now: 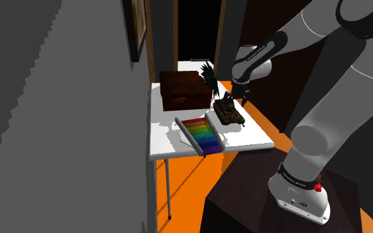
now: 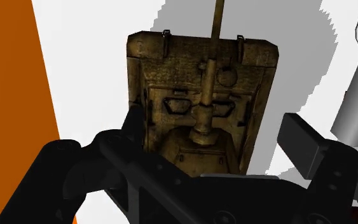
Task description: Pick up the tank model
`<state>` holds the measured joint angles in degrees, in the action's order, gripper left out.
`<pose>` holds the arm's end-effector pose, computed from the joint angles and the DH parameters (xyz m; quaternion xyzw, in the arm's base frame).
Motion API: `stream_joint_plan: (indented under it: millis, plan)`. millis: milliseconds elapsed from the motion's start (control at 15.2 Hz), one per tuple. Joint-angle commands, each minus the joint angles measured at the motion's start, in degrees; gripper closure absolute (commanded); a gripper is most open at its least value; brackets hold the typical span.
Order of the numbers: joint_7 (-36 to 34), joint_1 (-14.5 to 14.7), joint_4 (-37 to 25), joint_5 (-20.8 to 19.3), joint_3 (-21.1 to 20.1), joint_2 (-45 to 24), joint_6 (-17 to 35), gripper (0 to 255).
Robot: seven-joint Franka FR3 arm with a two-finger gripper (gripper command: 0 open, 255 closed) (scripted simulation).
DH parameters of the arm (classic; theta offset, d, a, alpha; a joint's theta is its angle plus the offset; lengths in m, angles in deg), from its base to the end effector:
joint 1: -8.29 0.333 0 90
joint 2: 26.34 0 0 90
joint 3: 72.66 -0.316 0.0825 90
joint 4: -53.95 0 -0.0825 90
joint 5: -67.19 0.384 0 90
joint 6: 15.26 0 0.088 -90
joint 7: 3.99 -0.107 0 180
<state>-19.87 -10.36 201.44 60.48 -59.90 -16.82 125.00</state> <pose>0.3760 -0.2278 0.3231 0.9330 -0.3589 0.0159 0.0223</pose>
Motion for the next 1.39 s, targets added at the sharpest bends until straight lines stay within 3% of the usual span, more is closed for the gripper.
stream_joint_plan:
  millis: [0,396,462,1056,1320]
  plan:
    - [-0.10,0.01,0.19,0.17,0.11,-1.64,1.89,0]
    - [0.24,0.12,1.10,0.76,0.30,-4.89,6.03,0]
    - [0.26,0.13,1.08,0.80,0.30,-5.05,6.16,255]
    - [0.24,0.12,1.09,0.76,0.30,-4.90,6.03,255]
    - [-0.07,0.03,0.32,0.23,0.15,-2.03,2.41,255]
